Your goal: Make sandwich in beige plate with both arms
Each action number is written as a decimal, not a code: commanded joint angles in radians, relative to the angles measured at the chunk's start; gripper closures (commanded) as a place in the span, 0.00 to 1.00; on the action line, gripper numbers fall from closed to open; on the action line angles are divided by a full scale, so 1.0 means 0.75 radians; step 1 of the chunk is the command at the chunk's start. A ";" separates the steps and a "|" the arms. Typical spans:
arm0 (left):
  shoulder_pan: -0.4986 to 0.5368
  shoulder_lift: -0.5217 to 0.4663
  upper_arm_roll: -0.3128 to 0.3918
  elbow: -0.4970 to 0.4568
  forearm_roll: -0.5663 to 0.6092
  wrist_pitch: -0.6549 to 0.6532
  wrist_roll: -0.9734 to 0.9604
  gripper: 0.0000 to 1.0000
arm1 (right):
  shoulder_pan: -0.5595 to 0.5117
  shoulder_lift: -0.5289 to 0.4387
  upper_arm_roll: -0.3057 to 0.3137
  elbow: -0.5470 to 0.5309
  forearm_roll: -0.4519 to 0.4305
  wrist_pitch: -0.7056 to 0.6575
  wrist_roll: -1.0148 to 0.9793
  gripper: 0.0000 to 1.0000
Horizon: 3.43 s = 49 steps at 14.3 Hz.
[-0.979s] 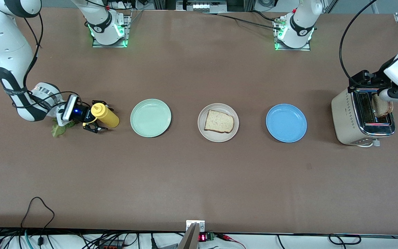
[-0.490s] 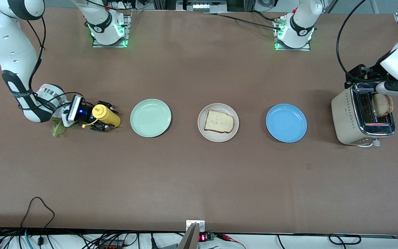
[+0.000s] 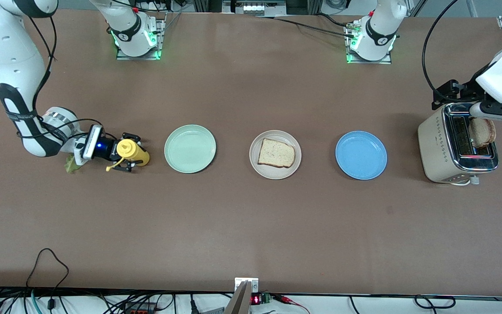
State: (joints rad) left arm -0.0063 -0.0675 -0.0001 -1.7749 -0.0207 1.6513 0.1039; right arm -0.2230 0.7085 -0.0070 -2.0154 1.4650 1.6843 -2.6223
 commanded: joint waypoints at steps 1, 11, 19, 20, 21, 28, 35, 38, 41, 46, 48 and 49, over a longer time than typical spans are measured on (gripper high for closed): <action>-0.006 0.025 0.017 0.045 -0.023 -0.036 0.011 0.00 | 0.115 -0.198 -0.017 -0.033 -0.008 0.175 0.197 0.77; 0.000 0.025 0.017 0.047 -0.013 -0.046 0.009 0.00 | 0.467 -0.448 -0.017 0.169 -0.556 0.669 1.015 0.77; 0.002 0.023 0.010 0.047 -0.011 -0.050 0.009 0.00 | 0.747 -0.433 -0.013 0.439 -1.298 0.700 1.827 0.76; 0.002 0.023 0.012 0.047 -0.013 -0.050 0.009 0.00 | 0.780 -0.429 -0.015 0.458 -1.353 0.702 1.900 0.76; 0.002 0.023 0.012 0.047 -0.011 -0.050 0.009 0.00 | 0.818 -0.421 -0.015 0.474 -1.415 0.706 1.964 0.76; 0.004 0.023 0.019 0.047 -0.013 -0.083 0.011 0.00 | 1.084 -0.319 -0.015 0.582 -1.955 0.698 2.492 0.76; 0.023 0.025 0.019 0.047 -0.013 -0.083 0.013 0.00 | 1.310 -0.096 -0.019 0.799 -2.350 0.556 2.678 0.76; 0.023 0.025 0.019 0.047 -0.013 -0.083 0.013 0.00 | 1.371 -0.051 -0.019 0.810 -2.446 0.550 2.684 0.75; 0.023 0.025 0.019 0.047 -0.013 -0.083 0.013 0.00 | 1.422 -0.002 -0.019 0.810 -2.540 0.520 2.750 0.75; 0.025 0.025 0.019 0.047 -0.015 -0.083 0.013 0.00 | 1.455 0.031 -0.019 0.810 -2.606 0.517 2.819 0.75; 0.023 0.025 0.019 0.049 -0.023 -0.083 0.013 0.00 | 1.455 0.033 -0.019 0.810 -2.606 0.517 2.821 0.75; 0.023 0.025 0.017 0.049 -0.028 -0.083 0.013 0.00 | 1.455 0.031 -0.021 0.810 -2.606 0.517 2.821 0.75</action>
State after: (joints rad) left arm 0.0056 -0.0601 0.0127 -1.7685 -0.0211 1.6108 0.1040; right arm 0.8577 0.7271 -0.0140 -1.4413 -0.4720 2.1011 -0.5169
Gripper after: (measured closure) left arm 0.000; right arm 0.537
